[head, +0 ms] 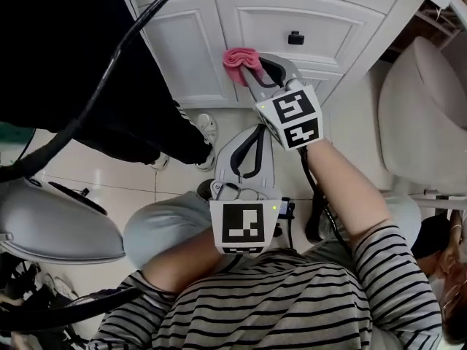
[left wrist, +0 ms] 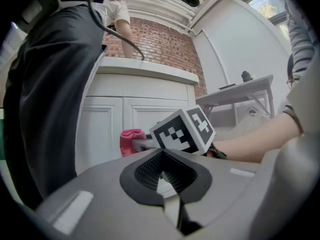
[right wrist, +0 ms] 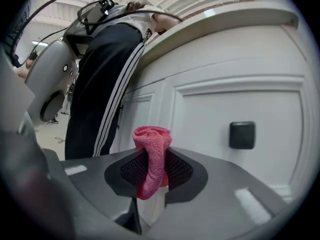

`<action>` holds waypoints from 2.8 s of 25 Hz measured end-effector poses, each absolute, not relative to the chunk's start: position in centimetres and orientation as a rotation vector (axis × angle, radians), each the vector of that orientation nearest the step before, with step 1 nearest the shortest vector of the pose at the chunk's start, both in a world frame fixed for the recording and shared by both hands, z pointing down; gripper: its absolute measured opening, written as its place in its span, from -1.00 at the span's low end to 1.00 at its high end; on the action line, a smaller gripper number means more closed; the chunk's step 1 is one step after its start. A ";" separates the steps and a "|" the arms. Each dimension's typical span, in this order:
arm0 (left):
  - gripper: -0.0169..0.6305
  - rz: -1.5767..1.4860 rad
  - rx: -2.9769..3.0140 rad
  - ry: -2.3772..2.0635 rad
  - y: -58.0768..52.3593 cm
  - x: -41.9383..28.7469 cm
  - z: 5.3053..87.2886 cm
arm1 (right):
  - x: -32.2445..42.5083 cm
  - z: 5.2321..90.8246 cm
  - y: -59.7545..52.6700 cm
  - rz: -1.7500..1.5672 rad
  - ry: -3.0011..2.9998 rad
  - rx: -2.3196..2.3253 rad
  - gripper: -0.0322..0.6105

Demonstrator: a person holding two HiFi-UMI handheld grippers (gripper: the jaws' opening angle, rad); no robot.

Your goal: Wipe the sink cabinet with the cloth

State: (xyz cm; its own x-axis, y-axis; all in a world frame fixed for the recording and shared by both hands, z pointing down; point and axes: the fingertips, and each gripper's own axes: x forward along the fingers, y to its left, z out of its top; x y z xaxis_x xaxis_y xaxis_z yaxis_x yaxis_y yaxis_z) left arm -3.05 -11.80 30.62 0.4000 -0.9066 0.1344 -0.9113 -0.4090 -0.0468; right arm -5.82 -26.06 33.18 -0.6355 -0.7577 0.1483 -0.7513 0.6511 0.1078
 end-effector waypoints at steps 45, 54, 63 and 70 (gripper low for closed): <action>-0.97 0.146 2.515 -1.717 -13.0 -4.7 29.9 | 8.8 42.7 -27.3 0.018 -2.321 1.683 -0.60; -0.97 0.156 2.519 -1.709 -12.7 -4.5 30.2 | 16.9 43.8 -26.0 0.160 -2.068 2.026 -0.62; -0.97 0.160 2.499 -1.687 -12.4 -5.1 30.2 | -4.2 47.2 -26.7 0.027 -2.456 1.428 -0.62; -0.97 0.171 2.457 -1.678 -12.4 -6.1 30.9 | -1.8 50.7 -27.5 0.120 -2.323 1.480 -0.63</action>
State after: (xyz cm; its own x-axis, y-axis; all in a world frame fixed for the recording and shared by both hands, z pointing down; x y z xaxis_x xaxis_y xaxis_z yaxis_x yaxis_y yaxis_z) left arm -6.08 -12.40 30.95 0.3636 -0.9132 0.1841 -0.9315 -0.3572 0.0681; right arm -1.80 -27.47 50.65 -0.3714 -0.8552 0.3615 -0.8880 0.4409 0.1308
